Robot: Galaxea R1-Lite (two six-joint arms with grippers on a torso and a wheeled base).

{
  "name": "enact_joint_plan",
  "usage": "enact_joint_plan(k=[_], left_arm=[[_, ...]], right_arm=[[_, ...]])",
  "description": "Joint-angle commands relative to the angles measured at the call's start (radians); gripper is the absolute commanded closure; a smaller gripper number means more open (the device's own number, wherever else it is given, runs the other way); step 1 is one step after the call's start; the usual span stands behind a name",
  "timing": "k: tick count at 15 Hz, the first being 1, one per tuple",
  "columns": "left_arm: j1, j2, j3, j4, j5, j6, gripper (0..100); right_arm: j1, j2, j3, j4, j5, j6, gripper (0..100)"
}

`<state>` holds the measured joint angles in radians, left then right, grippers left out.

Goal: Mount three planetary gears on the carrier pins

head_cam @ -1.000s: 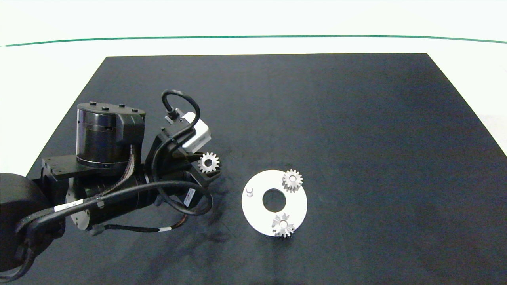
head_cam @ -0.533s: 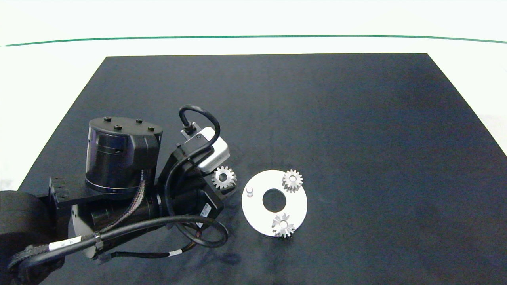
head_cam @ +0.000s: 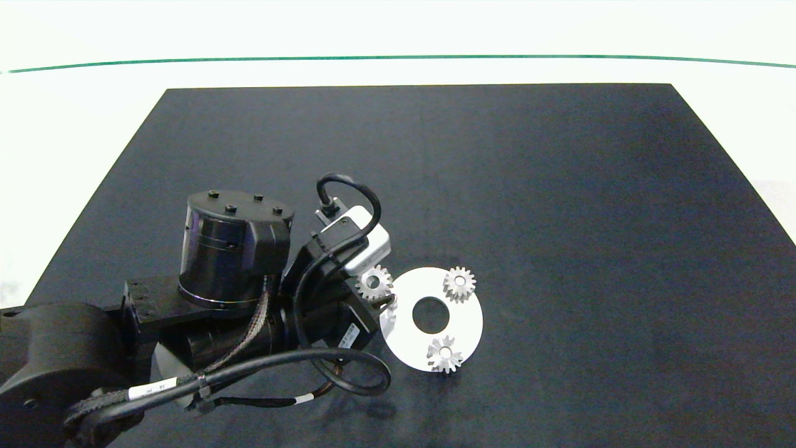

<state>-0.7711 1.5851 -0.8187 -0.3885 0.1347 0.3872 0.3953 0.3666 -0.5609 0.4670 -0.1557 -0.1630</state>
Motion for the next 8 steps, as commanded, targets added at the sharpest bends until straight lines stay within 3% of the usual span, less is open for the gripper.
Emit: enact_joint_plan(k=[1, 8], left_arm=[[-0.024, 0.021, -0.023, 0.002, 0.01, 0.001, 99], [-0.045, 0.049, -0.025, 0.0, 0.014, -0.011, 99]], right_arm=[[0.0, 0.0, -0.057, 0.004, -0.001, -0.001, 0], [0.0, -0.002, -0.059, 0.004, 0.002, -0.001, 0]])
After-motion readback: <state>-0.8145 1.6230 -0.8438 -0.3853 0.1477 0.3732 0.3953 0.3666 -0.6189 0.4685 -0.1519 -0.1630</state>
